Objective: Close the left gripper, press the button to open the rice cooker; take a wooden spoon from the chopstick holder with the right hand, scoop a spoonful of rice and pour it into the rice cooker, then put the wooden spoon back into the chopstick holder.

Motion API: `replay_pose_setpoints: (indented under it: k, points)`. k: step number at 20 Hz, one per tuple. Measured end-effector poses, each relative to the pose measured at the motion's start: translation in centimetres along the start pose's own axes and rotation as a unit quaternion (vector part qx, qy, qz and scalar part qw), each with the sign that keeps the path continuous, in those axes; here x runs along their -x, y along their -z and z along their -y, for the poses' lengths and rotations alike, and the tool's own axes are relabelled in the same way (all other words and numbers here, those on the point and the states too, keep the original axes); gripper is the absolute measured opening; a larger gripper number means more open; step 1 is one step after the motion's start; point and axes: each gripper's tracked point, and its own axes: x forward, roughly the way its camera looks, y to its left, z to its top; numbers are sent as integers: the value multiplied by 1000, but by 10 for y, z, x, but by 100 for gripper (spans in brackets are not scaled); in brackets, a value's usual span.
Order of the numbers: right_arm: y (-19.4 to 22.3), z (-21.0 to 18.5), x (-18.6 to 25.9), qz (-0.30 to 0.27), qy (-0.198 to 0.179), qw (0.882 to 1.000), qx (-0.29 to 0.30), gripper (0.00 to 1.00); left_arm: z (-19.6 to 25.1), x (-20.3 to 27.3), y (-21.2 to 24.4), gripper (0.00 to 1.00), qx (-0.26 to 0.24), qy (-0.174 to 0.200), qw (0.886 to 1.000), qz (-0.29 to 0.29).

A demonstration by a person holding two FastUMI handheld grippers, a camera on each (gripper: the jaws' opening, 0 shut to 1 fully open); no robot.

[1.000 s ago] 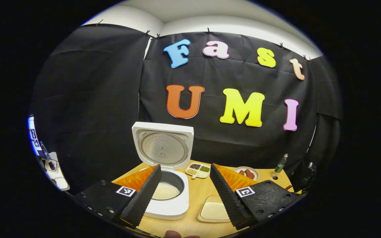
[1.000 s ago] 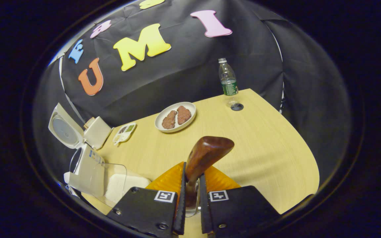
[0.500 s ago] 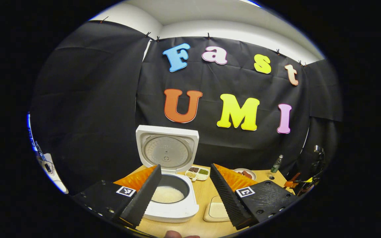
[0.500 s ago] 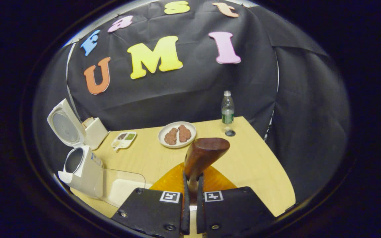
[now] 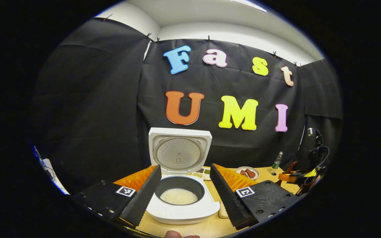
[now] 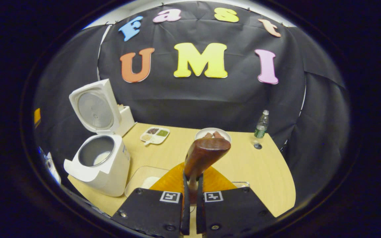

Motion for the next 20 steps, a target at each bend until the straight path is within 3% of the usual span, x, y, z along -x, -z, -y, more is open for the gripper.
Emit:
replay_pose_setpoints:
  k: [4,8,10,14,17,20]
  points:
    - [37,-24,-24,-10,32,997,68,12,-25,16,8,94,0,-12,1000,-12]
    - [70,-39,-44,-15,65,987,147,13,-50,29,18,94,14,-35,999,-30]
    - [84,-44,-51,-26,76,984,158,13,-58,34,21,94,17,-38,998,-38]
    - [94,-62,-56,-36,63,991,111,13,-72,41,20,94,11,-44,998,-42]
    - [100,-81,-63,-52,33,998,19,13,-74,42,22,94,15,-45,998,-45]
    - [98,-86,-64,-62,18,995,-70,13,-69,46,26,94,19,-42,998,-48]
